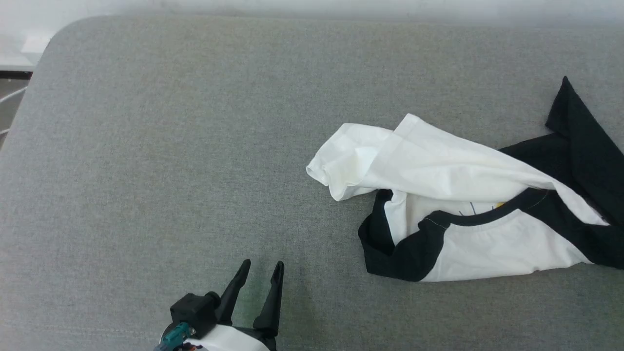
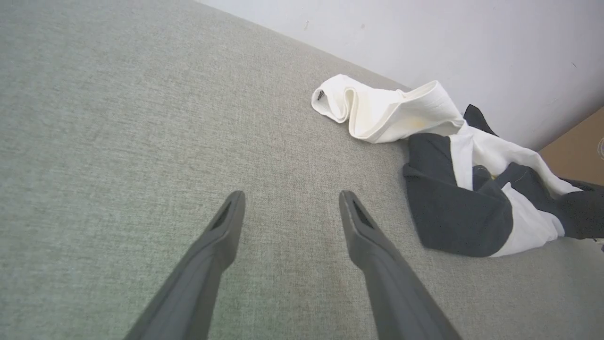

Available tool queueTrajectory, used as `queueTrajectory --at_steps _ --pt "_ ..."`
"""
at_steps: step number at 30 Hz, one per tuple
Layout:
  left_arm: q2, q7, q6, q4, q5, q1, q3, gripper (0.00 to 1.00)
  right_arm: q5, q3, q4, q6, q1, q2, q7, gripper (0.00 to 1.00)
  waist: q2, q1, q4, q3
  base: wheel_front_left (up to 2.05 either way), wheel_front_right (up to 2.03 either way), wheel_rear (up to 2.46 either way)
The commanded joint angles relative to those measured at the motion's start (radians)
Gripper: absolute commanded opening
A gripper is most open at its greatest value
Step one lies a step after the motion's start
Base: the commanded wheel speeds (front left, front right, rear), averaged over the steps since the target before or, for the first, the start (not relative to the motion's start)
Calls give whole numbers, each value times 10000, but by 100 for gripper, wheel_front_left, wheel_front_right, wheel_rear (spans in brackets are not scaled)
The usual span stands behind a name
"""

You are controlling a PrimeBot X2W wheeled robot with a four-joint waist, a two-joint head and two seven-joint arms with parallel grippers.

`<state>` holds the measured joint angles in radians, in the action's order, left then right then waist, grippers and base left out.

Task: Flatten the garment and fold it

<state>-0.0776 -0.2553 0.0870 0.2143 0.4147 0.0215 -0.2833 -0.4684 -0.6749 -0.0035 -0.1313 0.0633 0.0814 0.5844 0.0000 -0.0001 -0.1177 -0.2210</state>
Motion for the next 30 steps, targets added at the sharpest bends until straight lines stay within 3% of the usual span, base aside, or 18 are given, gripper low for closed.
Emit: queueTrajectory --at_steps 1,6,14,22,30 --pt "-82 29 26 0 -68 43 -16 100 80 123 43 6 70 -29 -199 100 0 1 41 147 0 0 0" --pt "-199 62 -54 -131 -69 208 -8 100 307 1113 -689 6 -174 13 -1417 100 0 1 95 404 0 0 0" --pt "-299 -14 -260 -733 -190 380 224 100 1359 2332 -2115 6 -1296 -299 -4491 100 0 1 293 646 0 0 0" --pt "-154 -60 -246 -1745 -446 574 715 100 873 3631 -672 6 -2300 -309 -7869 100 0 1 527 645 0 0 0" --pt "-256 369 -218 -1948 -948 387 561 100 1283 4844 122 6 -2213 -310 -8448 100 0 1 769 516 0 0 0"
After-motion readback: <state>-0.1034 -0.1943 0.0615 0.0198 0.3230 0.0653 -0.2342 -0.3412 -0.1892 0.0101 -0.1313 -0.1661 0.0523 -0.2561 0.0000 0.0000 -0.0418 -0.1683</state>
